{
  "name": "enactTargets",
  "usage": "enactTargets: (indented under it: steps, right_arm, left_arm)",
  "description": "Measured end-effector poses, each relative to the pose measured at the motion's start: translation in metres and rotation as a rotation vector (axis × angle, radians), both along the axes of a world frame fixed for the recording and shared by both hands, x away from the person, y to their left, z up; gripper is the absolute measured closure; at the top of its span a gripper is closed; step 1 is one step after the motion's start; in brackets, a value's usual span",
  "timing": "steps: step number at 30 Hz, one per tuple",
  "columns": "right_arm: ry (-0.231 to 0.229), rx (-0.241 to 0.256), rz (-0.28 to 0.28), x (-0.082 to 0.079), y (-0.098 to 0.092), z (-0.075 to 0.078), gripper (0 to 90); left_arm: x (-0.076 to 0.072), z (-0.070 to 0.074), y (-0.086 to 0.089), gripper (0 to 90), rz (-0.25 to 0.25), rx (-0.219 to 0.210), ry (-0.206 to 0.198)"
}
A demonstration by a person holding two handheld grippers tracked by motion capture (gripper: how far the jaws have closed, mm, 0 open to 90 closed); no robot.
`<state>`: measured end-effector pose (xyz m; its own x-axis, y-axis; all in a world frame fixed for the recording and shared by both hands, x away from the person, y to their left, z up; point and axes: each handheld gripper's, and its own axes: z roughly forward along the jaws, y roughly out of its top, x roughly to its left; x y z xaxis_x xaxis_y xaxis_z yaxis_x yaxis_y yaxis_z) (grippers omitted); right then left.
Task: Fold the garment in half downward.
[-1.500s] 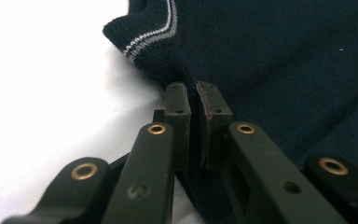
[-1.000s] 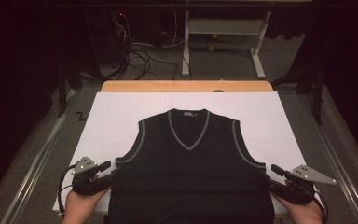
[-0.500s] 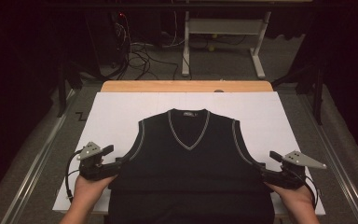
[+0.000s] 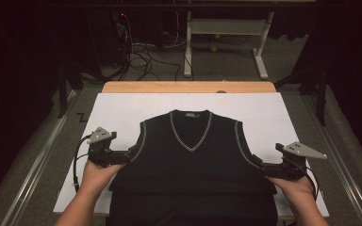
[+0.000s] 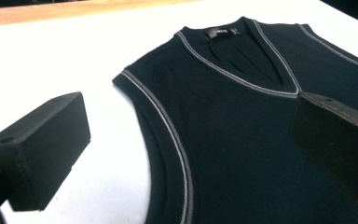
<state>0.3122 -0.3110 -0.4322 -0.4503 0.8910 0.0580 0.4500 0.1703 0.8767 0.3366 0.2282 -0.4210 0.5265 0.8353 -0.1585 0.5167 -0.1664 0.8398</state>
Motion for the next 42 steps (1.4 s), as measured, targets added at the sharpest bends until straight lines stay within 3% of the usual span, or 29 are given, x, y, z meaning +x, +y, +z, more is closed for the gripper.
enactTargets:
  steps: [7,12,17,22,26,28,30,33,39,42]
  right_arm:
    - [-0.002,-0.011,-0.006,0.007,0.002,0.003,0.1]
    - [-0.001,-0.023,0.002,0.011,0.005,0.004,0.1]
    - [0.005,-0.024,0.006,0.018,0.008,0.002,0.1]
    - [0.01,-0.036,0.013,0.021,0.012,0.002,0.2]
    - [0.017,-0.035,0.016,0.023,0.014,0.002,0.2]
    - [0.026,-0.038,0.015,0.024,0.015,0.002,0.1]
    - [0.025,-0.041,0.018,0.024,0.015,0.002,0.2]
    - [0.029,-0.049,0.018,0.024,0.014,0.001,0.2]
    - [0.045,-0.057,0.016,0.026,0.015,-0.002,0.2]
    - [0.052,-0.064,0.017,0.026,0.015,-0.003,0.2]
  left_arm:
    - [0.024,0.006,-0.006,0.0,0.014,-0.004,0.033]
    - [0.047,0.007,-0.012,0.0,0.024,0.027,0.059]
    - [0.073,0.003,-0.017,0.0,0.035,0.041,0.104]
    - [0.091,-0.003,-0.016,0.0,0.071,0.025,0.134]
    - [0.106,-0.013,-0.017,0.0,0.075,0.041,0.165]
    - [0.11,-0.018,-0.019,1.1,0.099,0.063,0.161]
    - [0.115,-0.023,-0.02,5.3,0.114,0.047,0.169]
    - [0.123,-0.032,-0.02,5.8,0.125,0.054,0.216]
    - [0.133,-0.047,-0.026,19.6,0.159,0.08,0.266]
    - [0.135,-0.053,-0.032,21.4,0.172,0.079,0.283]
